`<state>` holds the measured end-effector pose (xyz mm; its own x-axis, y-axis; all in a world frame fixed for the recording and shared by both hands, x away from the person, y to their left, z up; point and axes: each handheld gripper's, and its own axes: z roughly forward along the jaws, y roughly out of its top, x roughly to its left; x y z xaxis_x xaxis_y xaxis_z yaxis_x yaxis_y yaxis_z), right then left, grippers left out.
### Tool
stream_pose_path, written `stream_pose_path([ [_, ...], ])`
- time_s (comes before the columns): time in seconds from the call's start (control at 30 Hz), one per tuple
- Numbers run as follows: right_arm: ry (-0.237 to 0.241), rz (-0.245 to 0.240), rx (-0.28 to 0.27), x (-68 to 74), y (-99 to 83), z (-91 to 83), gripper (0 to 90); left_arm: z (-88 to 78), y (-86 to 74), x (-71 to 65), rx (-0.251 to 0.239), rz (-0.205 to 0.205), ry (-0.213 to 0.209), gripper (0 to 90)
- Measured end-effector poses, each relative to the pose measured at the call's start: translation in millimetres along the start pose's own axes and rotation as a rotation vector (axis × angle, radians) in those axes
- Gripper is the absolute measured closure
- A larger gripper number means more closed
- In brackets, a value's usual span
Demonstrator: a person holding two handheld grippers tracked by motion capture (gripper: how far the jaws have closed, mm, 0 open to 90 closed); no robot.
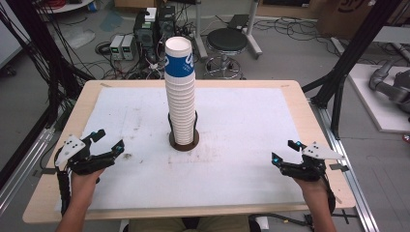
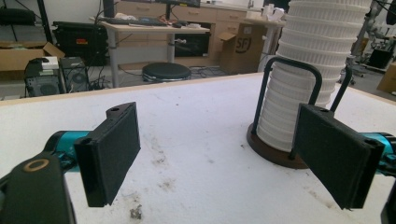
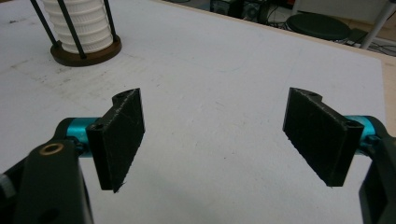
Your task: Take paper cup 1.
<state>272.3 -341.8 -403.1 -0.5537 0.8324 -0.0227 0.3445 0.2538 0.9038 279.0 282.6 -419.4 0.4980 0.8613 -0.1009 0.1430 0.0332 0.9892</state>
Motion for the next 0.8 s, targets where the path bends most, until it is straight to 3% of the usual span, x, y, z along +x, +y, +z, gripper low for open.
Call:
stream_pose_path([
  [0.4,0.012,0.018,0.005,-5.9,-5.1,-1.3,21.1,7.7,-0.1,-3.1,0.001,-0.005,-0.004,15.1],
  [0.8,0.056,0.005,-0.006,7.2,7.2,1.7,21.1,3.8,-1.1,-3.9,-0.003,-0.013,-0.026,15.1],
])
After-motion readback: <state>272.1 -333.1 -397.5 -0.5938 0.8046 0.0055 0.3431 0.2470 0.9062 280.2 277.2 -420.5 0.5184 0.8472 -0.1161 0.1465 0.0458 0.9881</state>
